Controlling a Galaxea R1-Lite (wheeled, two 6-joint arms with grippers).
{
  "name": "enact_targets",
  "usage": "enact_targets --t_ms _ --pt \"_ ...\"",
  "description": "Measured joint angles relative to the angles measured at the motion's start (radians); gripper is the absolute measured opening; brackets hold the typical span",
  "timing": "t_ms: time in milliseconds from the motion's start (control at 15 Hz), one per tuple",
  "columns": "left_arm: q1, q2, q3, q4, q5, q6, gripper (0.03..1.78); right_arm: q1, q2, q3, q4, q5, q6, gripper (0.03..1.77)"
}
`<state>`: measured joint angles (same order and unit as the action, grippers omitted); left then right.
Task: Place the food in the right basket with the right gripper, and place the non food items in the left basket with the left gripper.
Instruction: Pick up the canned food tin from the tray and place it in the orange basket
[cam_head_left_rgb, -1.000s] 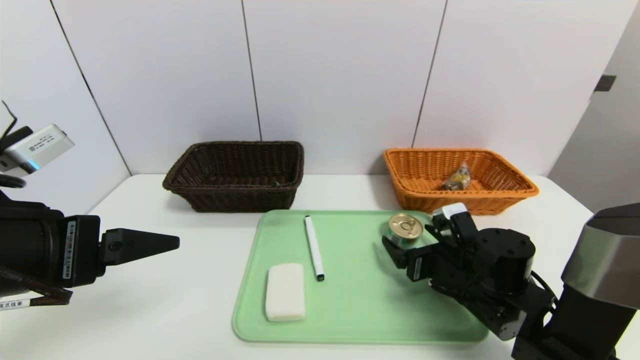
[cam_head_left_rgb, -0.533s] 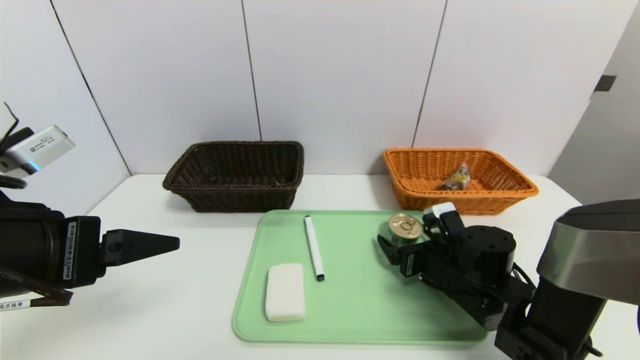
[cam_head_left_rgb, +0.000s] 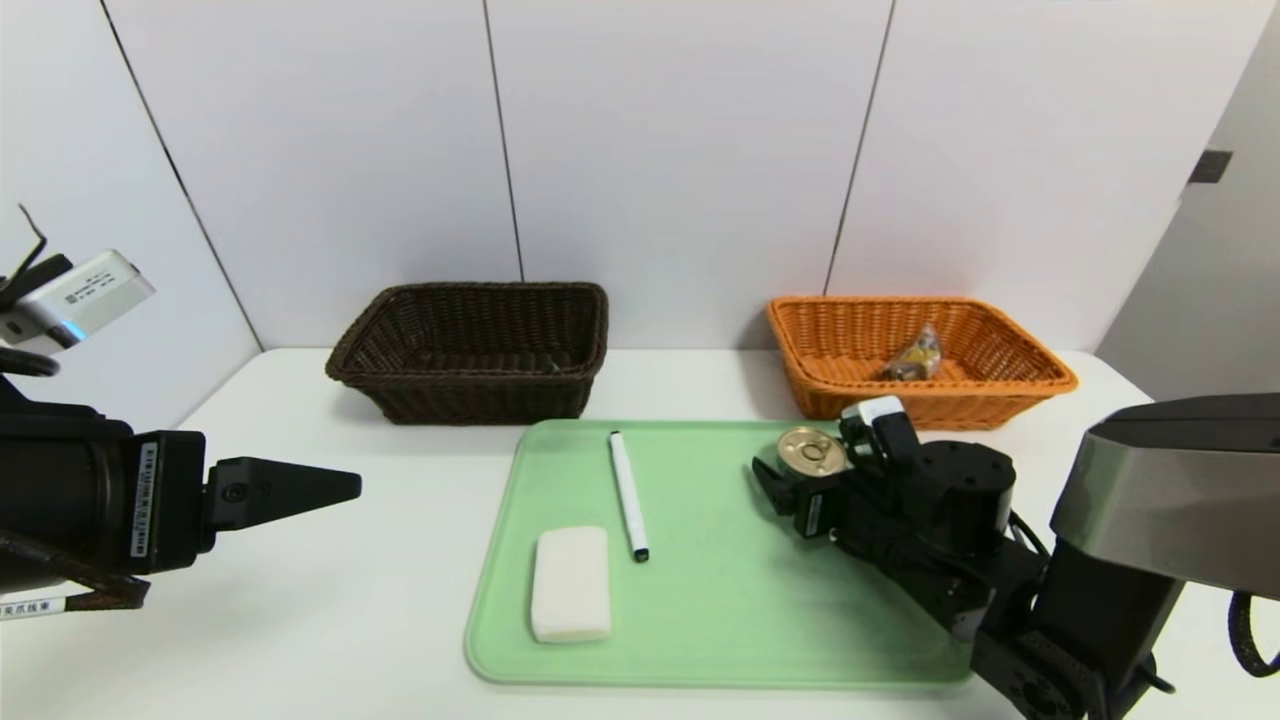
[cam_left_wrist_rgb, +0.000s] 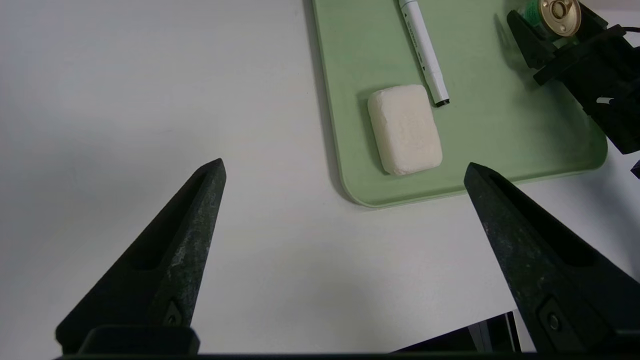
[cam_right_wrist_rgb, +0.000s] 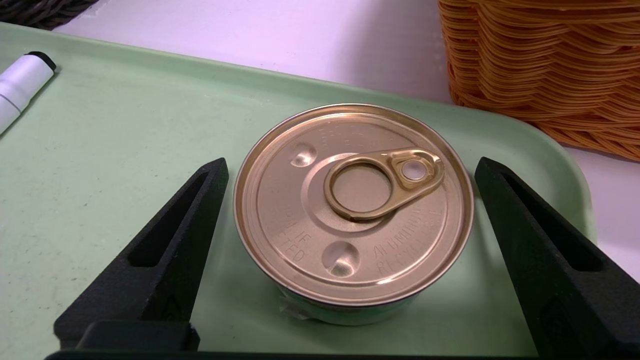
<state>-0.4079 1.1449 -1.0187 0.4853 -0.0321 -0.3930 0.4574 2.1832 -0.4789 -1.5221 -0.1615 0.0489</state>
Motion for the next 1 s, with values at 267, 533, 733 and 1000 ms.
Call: enact_targets --t_ms 267,533,733,1000 --pt "0.000 0.005 -0.001 -0.001 0.000 0.000 1.69 -0.002 0.016 -0.024 -0.001 -0.002 -0.002 1.70" --pt "0.000 0.008 -0.001 0.000 0.000 0.000 1.69 -0.010 0.025 -0.043 0.000 0.001 0.001 1.70" --pt "0.000 0.009 -0.001 0.000 0.000 0.000 1.69 -0.011 0.024 -0.036 -0.001 0.014 0.006 1.70" --pt "0.000 0.010 -0.003 0.000 0.001 0.000 1.69 -0.011 0.024 -0.027 0.001 0.016 0.010 1.44"
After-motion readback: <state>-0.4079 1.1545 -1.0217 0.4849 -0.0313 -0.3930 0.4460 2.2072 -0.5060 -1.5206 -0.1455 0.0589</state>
